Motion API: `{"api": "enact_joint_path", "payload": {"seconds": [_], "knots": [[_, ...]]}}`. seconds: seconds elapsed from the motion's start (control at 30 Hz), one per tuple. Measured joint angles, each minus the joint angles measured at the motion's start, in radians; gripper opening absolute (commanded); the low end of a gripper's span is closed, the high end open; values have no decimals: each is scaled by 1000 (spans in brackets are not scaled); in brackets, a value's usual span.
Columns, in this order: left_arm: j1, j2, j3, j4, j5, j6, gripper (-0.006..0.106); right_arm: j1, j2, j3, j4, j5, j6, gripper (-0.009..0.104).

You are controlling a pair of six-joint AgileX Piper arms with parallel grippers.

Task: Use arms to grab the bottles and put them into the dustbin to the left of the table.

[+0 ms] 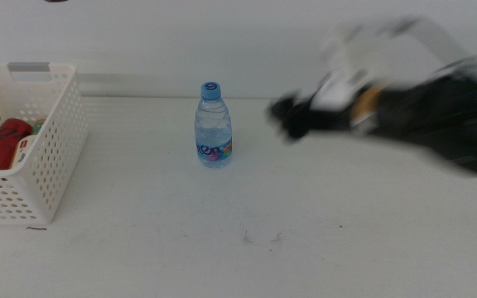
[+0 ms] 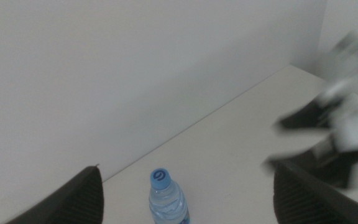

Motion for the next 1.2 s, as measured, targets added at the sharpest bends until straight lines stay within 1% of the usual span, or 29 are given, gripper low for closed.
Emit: {"api": "enact_joint_path", "payload": {"seconds": [0.03, 0.07, 0.1, 0.17, 0.23, 0.3, 0.33, 0.37, 0.43, 0.53, 0.7, 0.8, 0.87, 0.9, 0.97, 1.03, 1.1, 1.13, 1.2], "knots": [[0, 0, 0, 0, 0, 0, 94, 9, -74, -2, 3, 63, -24, 91], [0, 0, 0, 0, 0, 0, 94, 19, -163, -12, 19, 122, -56, 90], [0, 0, 0, 0, 0, 0, 94, 27, -243, -32, 50, 180, -99, 89], [0, 0, 0, 0, -4, 0, 94, 33, -358, -85, 145, 295, -208, 87], [0, 0, 0, 2, -8, 0, 94, 33, -435, -144, 272, 423, -330, 86], [0, 0, 0, 2, -7, 0, 94, 34, -483, -195, 383, 540, -443, 86], [0, 0, 0, 2, -7, 0, 94, 34, -495, -211, 427, 580, -486, 86], [0, 0, 0, 2, -7, 0, 94, 34, -498, -219, 450, 602, -513, 86], [0, 0, 0, 4, -7, 0, 94, 34, -500, -223, 481, 634, -547, 86], [0, 0, 0, 4, -7, 0, 94, 34, -493, -223, 497, 658, -567, 86], [0, 0, 0, 4, -7, 0, 94, 34, -493, -223, 499, 664, -571, 86], [0, 0, 3, 45, -29, -4, 94, 34, -493, -223, 501, 664, -571, 86], [-17, -3, 35, 106, -63, -59, 94, 34, -493, -223, 501, 664, -571, 86], [-40, -8, 72, 154, -97, -118, 94, 34, -493, -223, 501, 664, -571, 86], [-103, -24, 178, 279, -203, -262, 94, 34, -493, -223, 501, 664, -571, 86], [-184, -39, 351, 463, -420, -453, 94, 34, -493, -223, 501, 664, -571, 86], [-222, -26, 548, 614, -723, -647, 94, 34, -493, -223, 501, 664, -571, 86], [-224, -3, 636, 665, -863, -734, 94, 34, -493, -223, 501, 664, -571, 86], [-220, 64, 758, 719, -1044, -848, 94, 34, -493, -223, 501, 664, -571, 86]]}}
